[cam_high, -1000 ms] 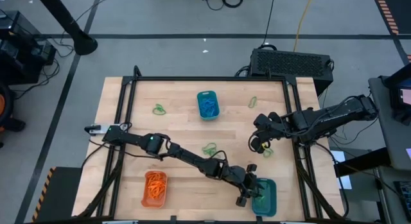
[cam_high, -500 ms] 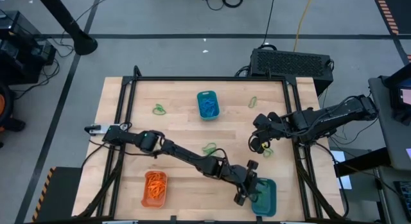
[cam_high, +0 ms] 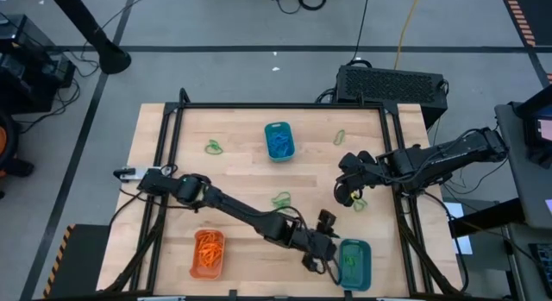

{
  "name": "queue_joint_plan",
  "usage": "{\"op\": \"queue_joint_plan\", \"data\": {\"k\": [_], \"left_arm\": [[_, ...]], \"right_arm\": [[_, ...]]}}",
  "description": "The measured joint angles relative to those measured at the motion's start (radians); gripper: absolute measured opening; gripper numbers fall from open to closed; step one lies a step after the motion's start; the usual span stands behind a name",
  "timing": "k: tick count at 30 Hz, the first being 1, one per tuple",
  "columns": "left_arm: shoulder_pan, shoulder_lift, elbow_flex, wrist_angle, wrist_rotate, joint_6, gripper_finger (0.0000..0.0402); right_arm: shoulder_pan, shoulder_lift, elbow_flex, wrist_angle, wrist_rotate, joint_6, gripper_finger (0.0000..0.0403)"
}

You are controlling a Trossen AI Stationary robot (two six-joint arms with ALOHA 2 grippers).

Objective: Sort rubber bands into baskets
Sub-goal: Put the green rubber band into the bottom bin

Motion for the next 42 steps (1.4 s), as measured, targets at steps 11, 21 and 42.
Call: {"op": "queue_joint_plan", "data": {"k": [11, 21, 42], "left_arm": [[0.041, -0.086, -0.037, -0.775, -0.082, -0.254, 0.0162], [0.087, -0.384, -0.449, -0.546, -0.002, -0.174, 0.0162], [0.231, -0.301, -0.665, -0.016, 0.343, -0.118, 0.0162]], "right_arm": [[0.0, 0.0, 0.0, 0.001, 0.008, 0.017, 0.0], [0.029, 0.0, 0.0, 0.006, 0.026, 0.018, 0.0], [0.085, 0.135, 0.0, 0.065, 0.057, -0.01, 0.0]]}}
